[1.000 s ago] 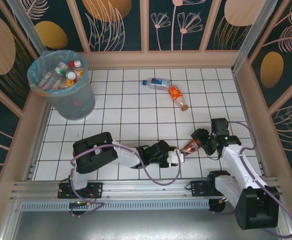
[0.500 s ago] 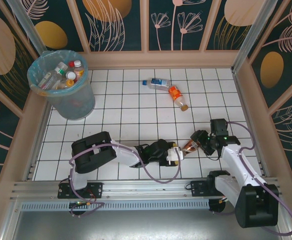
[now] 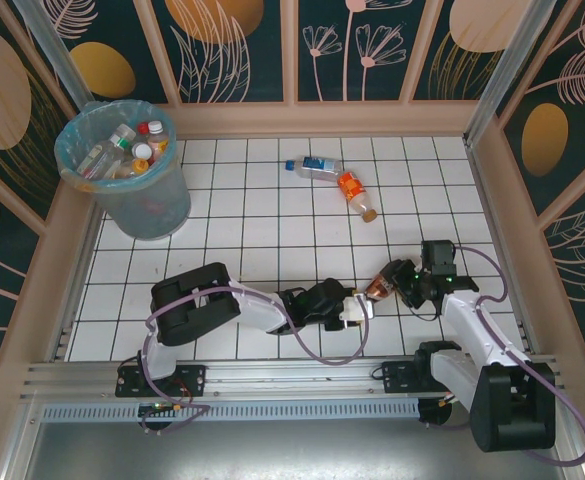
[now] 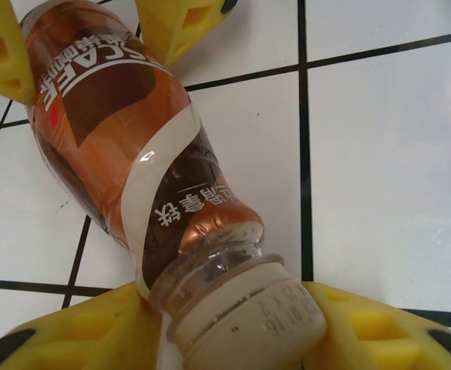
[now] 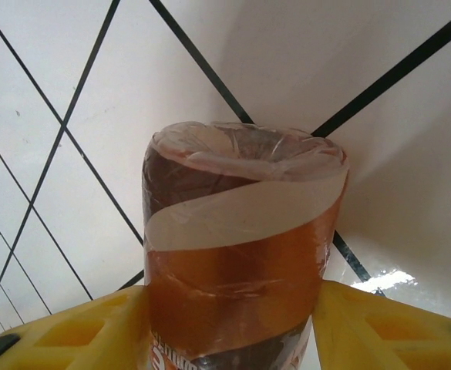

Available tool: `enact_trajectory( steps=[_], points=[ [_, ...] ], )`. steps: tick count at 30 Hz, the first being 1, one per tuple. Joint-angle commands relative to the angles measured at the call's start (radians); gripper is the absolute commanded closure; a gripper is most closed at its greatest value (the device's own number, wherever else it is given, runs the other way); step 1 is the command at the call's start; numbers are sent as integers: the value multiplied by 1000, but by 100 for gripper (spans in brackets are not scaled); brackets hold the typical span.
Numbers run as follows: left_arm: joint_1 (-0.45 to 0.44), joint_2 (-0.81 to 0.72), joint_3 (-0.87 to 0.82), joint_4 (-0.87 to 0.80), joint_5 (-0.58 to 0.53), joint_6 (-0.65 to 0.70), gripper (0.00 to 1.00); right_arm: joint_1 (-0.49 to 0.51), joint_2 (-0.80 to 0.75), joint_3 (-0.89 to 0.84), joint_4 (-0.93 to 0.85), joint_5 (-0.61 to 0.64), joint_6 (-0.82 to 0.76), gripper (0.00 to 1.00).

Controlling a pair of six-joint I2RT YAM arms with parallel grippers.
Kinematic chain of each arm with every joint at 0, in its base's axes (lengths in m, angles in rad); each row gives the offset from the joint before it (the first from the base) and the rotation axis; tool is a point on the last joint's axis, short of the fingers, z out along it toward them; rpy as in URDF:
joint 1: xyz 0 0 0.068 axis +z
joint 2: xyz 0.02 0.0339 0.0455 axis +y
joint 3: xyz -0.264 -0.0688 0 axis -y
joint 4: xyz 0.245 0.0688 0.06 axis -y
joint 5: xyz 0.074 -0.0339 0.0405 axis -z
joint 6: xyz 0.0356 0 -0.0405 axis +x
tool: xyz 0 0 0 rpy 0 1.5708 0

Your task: Put the plastic bottles in the bin

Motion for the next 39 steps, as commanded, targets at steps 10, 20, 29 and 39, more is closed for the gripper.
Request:
enact_trajectory(
  steps=[10,20,29,39],
  points=[
    [8,-57,-12,27,-103,-76,71,1,-3,19,-79,-22,5,43],
    [12,-147,-12,-60,-135,-122,75,1,-64,251,-169,41,-46,15],
    [30,-272,-25,-133,-169,-174,78,1,-80,381,-174,47,-30,18],
    [103,-488,39,-339,-184,-357,79,14,-57,679,-165,95,-11,21]
  ],
)
